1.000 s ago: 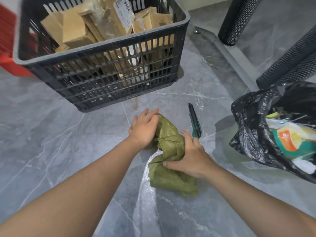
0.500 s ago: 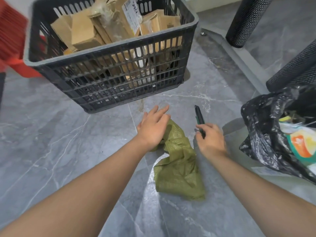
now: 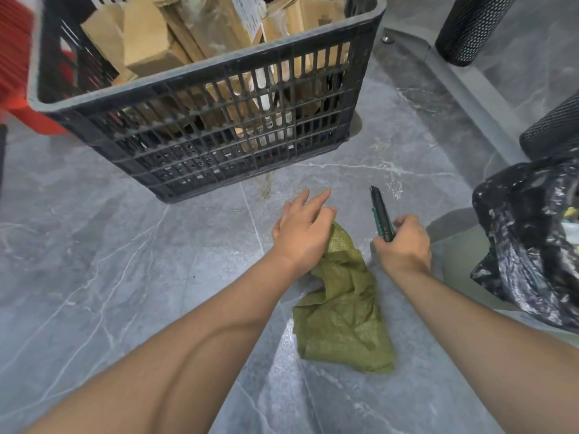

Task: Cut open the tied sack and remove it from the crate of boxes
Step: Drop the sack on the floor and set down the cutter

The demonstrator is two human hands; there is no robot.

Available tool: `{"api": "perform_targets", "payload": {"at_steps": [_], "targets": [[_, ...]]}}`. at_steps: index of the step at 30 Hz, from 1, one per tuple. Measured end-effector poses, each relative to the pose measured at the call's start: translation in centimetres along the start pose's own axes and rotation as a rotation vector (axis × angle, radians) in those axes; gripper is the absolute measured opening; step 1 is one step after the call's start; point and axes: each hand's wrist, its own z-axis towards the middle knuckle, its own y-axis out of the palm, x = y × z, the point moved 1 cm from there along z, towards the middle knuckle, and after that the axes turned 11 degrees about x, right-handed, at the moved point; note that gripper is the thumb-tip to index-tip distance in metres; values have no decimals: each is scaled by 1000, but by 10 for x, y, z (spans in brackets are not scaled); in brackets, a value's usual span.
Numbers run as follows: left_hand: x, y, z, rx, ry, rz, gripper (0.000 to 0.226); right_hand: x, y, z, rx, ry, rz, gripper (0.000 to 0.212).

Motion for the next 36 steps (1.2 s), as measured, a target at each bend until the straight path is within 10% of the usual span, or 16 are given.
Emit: {"api": "perform_targets", "payload": {"at_steps": [12,27,36], "targets": [[66,-42,-33,174,-30,-240,62,-50,-60,-38,-294,475,789,11],[283,-212,-168,263,-44,-370,57,-204,-336,-134,-618,412,1129,13],[446,-335,-223,288,109,-339,54,-339,-512,-165,-401,160,1020,8]]}}
